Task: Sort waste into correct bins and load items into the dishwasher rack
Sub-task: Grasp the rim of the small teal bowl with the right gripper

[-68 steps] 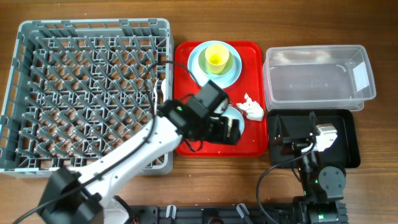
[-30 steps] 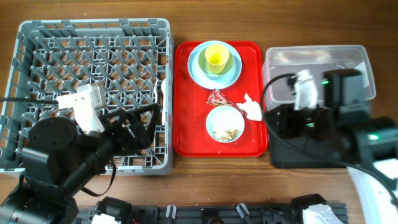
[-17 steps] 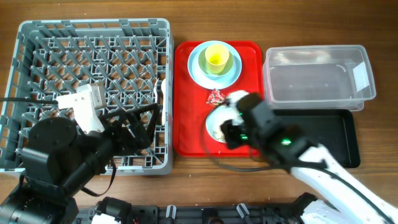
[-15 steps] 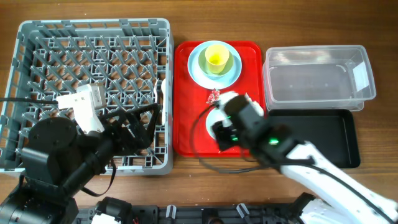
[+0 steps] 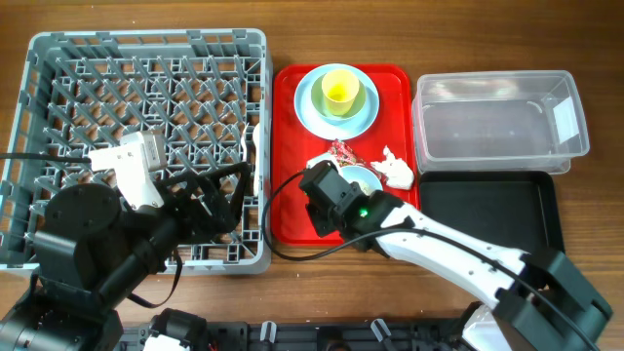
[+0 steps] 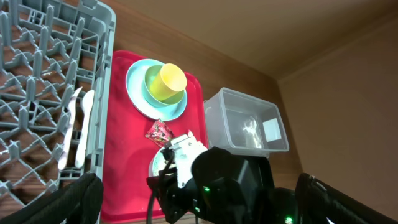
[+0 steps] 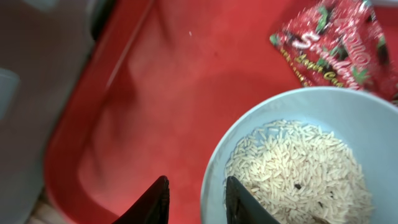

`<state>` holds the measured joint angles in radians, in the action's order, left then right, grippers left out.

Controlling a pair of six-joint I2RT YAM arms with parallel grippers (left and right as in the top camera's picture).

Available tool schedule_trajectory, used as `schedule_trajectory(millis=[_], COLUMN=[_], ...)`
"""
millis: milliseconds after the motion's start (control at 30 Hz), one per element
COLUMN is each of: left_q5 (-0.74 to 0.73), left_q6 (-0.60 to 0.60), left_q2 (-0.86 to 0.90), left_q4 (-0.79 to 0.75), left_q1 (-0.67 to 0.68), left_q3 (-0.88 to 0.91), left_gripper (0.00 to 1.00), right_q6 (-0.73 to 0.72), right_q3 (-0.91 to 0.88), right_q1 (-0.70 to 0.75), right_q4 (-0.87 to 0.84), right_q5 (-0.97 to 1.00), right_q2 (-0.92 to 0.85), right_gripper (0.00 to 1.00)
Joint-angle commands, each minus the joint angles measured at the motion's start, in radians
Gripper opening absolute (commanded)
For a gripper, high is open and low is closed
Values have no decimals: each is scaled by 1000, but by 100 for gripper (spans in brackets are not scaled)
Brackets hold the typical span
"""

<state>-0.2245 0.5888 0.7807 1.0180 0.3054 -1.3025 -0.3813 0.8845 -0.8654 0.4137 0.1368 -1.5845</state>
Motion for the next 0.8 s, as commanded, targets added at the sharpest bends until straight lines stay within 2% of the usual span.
schedule_trajectory(millis=[0,367,467,600,667,767], left_q5=[13,13,13,13,13,13], left_q6=[-5,-5,-5,-5,-5,-5], left_q2=[-2,-2,-2,-2,-2,-2], left_q4=[-3,-3,-3,-3,-3,-3], left_q1=[-5,-5,-5,-5,-5,-5], left_q3=[-1,-1,-1,-1,-1,-1], left_gripper=[100,100,100,100,100,100], right_q6=[-10,39,39,39,41,37], right_q3=[-6,-6,-6,-6,-5,35], right_q1=[-2,-2,-2,-2,-2,-1], right_q4=[6,77,86,101,89,121], right_q5=[21,-6,-6,-6,-4,-4], right_q2=[-29,-29,-29,-29,-27,-12], right_gripper=[34,33,15,13,4,4])
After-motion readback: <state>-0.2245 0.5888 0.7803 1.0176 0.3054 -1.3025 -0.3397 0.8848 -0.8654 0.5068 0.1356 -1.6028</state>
